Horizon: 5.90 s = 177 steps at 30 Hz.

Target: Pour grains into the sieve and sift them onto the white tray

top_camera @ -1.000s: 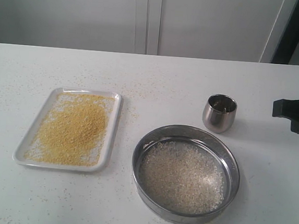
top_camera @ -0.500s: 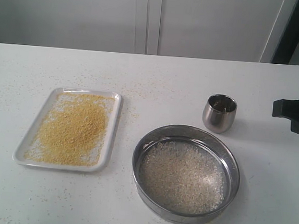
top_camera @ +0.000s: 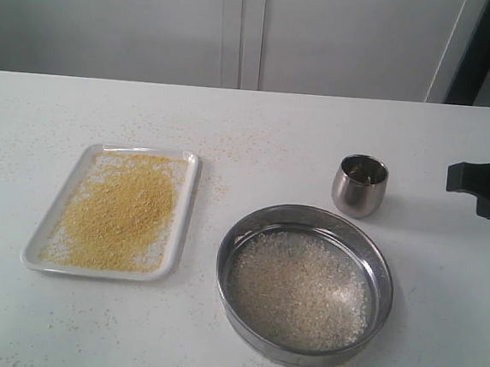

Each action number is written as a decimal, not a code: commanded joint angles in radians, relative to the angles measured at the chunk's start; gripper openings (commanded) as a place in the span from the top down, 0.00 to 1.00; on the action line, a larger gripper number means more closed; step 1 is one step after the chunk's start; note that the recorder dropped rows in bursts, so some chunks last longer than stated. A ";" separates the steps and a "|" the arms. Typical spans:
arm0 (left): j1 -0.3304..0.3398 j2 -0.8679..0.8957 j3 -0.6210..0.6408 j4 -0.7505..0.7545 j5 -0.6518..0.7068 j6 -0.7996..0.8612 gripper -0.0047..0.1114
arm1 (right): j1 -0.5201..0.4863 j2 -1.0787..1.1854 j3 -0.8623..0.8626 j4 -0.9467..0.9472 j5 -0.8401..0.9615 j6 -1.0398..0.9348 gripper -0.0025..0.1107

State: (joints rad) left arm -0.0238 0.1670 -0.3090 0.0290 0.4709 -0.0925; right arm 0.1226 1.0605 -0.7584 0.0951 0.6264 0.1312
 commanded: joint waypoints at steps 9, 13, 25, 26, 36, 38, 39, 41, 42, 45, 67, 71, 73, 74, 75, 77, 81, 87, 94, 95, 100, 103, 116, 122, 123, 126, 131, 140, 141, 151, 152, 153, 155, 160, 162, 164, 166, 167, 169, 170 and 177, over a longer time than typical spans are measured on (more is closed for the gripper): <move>0.003 -0.156 0.194 0.010 -0.147 0.002 0.96 | -0.004 -0.002 0.005 -0.006 -0.007 0.004 0.98; 0.003 -0.167 0.257 0.010 -0.163 0.002 0.96 | -0.004 -0.002 0.005 -0.006 -0.007 0.004 0.98; 0.003 -0.167 0.309 0.007 -0.200 0.000 0.96 | -0.004 -0.002 0.005 -0.006 -0.016 0.004 0.98; 0.003 -0.167 0.309 0.007 -0.200 0.000 0.96 | -0.004 -0.002 0.005 -0.006 -0.016 0.004 0.98; 0.003 -0.167 0.309 0.007 -0.198 0.036 0.96 | -0.004 -0.002 0.005 -0.006 -0.016 0.004 0.98; 0.003 -0.167 0.309 0.007 -0.198 0.046 0.96 | -0.004 -0.002 0.005 -0.006 -0.016 0.004 0.98; 0.003 -0.167 0.309 0.007 -0.198 0.049 0.96 | -0.004 -0.002 0.005 -0.006 -0.016 0.004 0.98; 0.003 -0.167 0.309 0.007 -0.198 0.049 0.96 | -0.004 -0.002 0.005 -0.006 -0.015 0.006 0.98; 0.003 -0.167 0.309 0.007 -0.198 0.049 0.96 | -0.004 -0.002 0.005 -0.006 -0.015 0.018 0.98; 0.003 -0.167 0.309 0.007 -0.198 0.049 0.96 | -0.004 -0.002 0.005 -0.006 -0.015 0.023 0.98; 0.003 -0.167 0.309 0.007 -0.198 0.049 0.96 | -0.004 -0.002 0.005 -0.006 -0.015 0.023 0.98; 0.003 -0.167 0.309 0.007 -0.198 0.047 0.96 | -0.004 -0.002 0.005 -0.006 -0.015 0.023 0.98; 0.003 -0.167 0.309 0.007 -0.198 0.047 0.96 | -0.004 -0.002 0.005 -0.006 -0.015 0.023 0.98; 0.003 -0.167 0.309 0.007 -0.198 0.047 0.96 | -0.004 -0.002 0.005 -0.006 -0.015 0.023 0.98; 0.003 -0.167 0.309 0.007 -0.200 0.047 0.96 | -0.004 -0.002 0.005 -0.006 -0.015 0.023 0.98; 0.003 -0.167 0.309 0.007 -0.200 0.047 0.96 | -0.004 -0.002 0.005 -0.006 -0.015 0.023 0.98; 0.003 -0.167 0.309 0.007 -0.200 0.047 0.96 | -0.004 -0.013 0.005 -0.006 -0.015 0.023 0.98; 0.003 -0.167 0.309 0.007 -0.200 0.047 0.96 | -0.004 -0.089 0.005 -0.006 -0.015 0.023 0.98; 0.003 -0.167 0.309 0.007 -0.200 0.047 0.96 | -0.004 -0.202 0.005 -0.013 -0.015 0.023 0.98; 0.003 -0.167 0.309 0.007 -0.200 0.047 0.96 | -0.004 -0.222 0.005 -0.020 -0.015 0.023 0.98; 0.003 -0.167 0.309 0.007 -0.200 0.047 0.96 | -0.004 -0.324 0.005 -0.024 -0.015 0.023 0.98; 0.003 -0.167 0.309 0.007 -0.200 0.047 0.96 | -0.004 -0.379 0.005 -0.024 -0.015 0.023 0.98; 0.003 -0.167 0.309 0.007 -0.200 0.047 0.96 | -0.004 -0.645 0.172 -0.024 -0.028 0.023 0.98; 0.003 -0.167 0.309 0.007 -0.200 0.049 0.96 | -0.004 -0.770 0.258 -0.029 -0.028 0.023 0.98; 0.003 -0.167 0.309 0.007 -0.200 0.049 0.96 | -0.004 -0.790 0.273 -0.034 -0.028 0.023 0.98; 0.003 -0.167 0.309 0.007 -0.200 0.047 0.96 | -0.004 -0.835 0.312 -0.095 -0.028 0.023 0.98; 0.003 -0.167 0.309 0.007 -0.200 0.047 0.96 | -0.004 -0.916 0.388 -0.143 -0.028 0.023 0.98; 0.003 -0.167 0.309 0.007 -0.200 0.047 0.96 | -0.004 -1.044 0.531 -0.193 -0.105 0.027 0.98; 0.003 -0.167 0.309 0.007 -0.200 0.047 0.96 | -0.004 -1.050 0.545 -0.202 -0.105 0.027 0.98; 0.003 -0.167 0.309 0.007 -0.200 0.047 0.96 | -0.004 -1.061 0.632 -0.202 -0.196 0.030 0.98; 0.003 -0.167 0.309 0.007 -0.200 0.047 0.96 | -0.004 -1.061 0.641 -0.202 -0.198 0.030 0.98; 0.003 -0.167 0.309 0.007 -0.200 0.047 0.96 | -0.004 -1.061 0.660 -0.202 -0.202 0.030 0.98; 0.003 -0.167 0.309 0.007 -0.202 0.047 0.96 | -0.004 -1.061 0.694 -0.202 -0.217 0.030 0.98; 0.003 -0.167 0.309 0.007 -0.202 0.047 0.96 | -0.004 -1.061 0.743 -0.202 -0.244 0.030 0.98; 0.003 -0.167 0.309 0.007 -0.202 0.047 0.96 | -0.004 -1.061 0.745 -0.202 -0.244 0.030 0.98; 0.003 -0.167 0.309 0.007 -0.202 0.047 0.96 | -0.004 -1.061 0.745 -0.202 -0.244 0.030 0.98; 0.003 -0.167 0.309 0.007 -0.202 0.047 0.96 | -0.004 -1.061 0.745 -0.202 -0.244 0.030 0.98; 0.003 -0.167 0.309 0.007 -0.202 0.047 0.96 | -0.004 -1.061 0.748 -0.202 -0.246 0.030 0.98; 0.003 -0.167 0.309 0.007 -0.202 0.047 0.96 | -0.004 -1.061 0.748 -0.202 -0.246 0.030 0.98; 0.003 -0.167 0.309 0.007 -0.202 0.047 0.96 | -0.004 -1.061 0.748 -0.202 -0.246 0.030 0.98; 0.003 -0.167 0.309 0.007 -0.202 0.047 0.96 | -0.004 -1.061 0.748 -0.201 -0.248 0.028 0.98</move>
State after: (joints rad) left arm -0.0238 0.0045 -0.0042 0.0417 0.2743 -0.0460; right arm 0.1226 0.0059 -0.0169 -0.1026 0.3897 0.1565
